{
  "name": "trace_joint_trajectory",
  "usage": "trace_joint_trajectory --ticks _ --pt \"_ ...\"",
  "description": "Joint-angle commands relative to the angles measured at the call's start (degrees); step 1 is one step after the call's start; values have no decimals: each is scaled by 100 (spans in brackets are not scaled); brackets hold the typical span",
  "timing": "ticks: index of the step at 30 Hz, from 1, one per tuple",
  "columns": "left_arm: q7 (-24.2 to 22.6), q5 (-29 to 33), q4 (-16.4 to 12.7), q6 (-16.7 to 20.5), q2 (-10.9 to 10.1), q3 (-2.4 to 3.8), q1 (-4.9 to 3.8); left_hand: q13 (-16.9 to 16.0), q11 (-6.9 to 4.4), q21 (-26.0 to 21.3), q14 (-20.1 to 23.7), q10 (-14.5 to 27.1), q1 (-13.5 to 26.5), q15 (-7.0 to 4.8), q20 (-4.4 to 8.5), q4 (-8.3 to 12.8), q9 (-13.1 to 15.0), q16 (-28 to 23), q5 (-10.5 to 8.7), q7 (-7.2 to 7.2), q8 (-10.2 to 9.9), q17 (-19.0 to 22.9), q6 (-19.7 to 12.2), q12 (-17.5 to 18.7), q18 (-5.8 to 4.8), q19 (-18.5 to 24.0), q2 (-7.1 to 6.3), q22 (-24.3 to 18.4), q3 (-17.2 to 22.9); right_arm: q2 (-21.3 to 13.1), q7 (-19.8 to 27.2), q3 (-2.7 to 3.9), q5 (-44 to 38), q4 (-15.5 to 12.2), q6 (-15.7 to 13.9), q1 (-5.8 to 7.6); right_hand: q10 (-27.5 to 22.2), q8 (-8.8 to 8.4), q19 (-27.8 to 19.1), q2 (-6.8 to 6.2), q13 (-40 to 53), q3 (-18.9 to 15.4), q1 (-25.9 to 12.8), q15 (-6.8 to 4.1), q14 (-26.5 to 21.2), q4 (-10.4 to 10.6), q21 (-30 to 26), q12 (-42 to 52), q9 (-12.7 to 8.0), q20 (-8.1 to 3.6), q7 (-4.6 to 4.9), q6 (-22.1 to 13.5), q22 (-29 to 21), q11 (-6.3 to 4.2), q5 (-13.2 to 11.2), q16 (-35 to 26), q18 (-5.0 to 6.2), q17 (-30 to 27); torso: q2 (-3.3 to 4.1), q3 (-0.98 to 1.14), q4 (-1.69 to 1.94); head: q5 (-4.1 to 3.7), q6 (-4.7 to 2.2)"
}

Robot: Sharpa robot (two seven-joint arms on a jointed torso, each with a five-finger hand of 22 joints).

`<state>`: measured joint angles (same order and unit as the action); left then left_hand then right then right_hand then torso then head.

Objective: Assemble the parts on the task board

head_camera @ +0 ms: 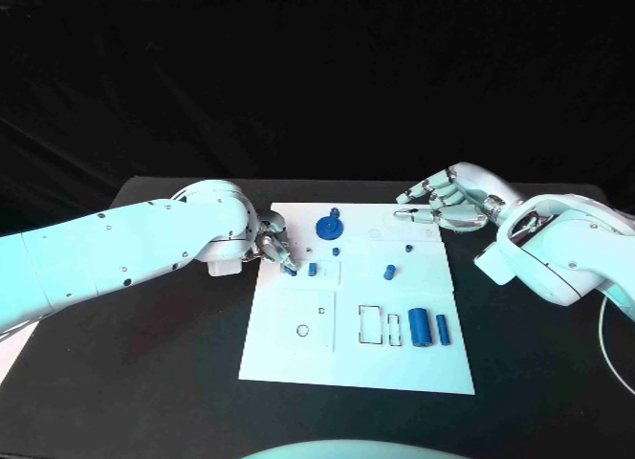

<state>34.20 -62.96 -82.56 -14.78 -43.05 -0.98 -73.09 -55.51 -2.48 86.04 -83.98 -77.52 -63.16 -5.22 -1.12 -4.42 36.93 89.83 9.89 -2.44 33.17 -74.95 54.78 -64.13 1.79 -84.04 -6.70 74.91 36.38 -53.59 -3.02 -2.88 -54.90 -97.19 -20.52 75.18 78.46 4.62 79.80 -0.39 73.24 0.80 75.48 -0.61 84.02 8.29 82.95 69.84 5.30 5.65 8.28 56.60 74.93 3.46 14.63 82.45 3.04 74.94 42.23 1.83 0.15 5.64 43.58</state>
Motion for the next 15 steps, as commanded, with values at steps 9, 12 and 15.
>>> trace_joint_trajectory --ticks 9,12,15 --pt "201 20 85 -268 112 -60 55 -90 -31 84 -602 -91 295 -52 54 175 -46 17 -1 134 -14 -1505 251 -72 -91 -468 12 1212 58 -5 35 0 -16 -10 66 -3 -16 15 -23 22 -19 -56 27 -21 306 6 -43 -9 2 -7 1 41 115 -12 23 -36 38 77 3 -5 -3 -30 15" --pt "204 -2 100 -194 121 -63 55 -124 -36 104 -602 -105 331 -56 58 150 -52 17 1 139 -18 -1505 271 -96 -97 -476 26 1231 18 -4 36 0 -16 -10 68 -3 -16 15 -23 22 -19 -56 27 -21 306 6 -43 -9 2 -7 1 41 115 -12 23 -36 38 77 4 -5 2 -37 15" --pt "204 -13 108 -124 127 -64 55 -136 -38 116 -602 -111 342 -59 59 142 -54 17 1 142 -19 -1505 280 -104 -100 -481 31 1243 3 -2 36 0 -16 -8 68 -3 -16 15 -23 22 -19 -56 27 -21 306 6 -43 -9 2 -7 1 41 115 -12 23 -36 38 77 3 -5 3 -39 21"
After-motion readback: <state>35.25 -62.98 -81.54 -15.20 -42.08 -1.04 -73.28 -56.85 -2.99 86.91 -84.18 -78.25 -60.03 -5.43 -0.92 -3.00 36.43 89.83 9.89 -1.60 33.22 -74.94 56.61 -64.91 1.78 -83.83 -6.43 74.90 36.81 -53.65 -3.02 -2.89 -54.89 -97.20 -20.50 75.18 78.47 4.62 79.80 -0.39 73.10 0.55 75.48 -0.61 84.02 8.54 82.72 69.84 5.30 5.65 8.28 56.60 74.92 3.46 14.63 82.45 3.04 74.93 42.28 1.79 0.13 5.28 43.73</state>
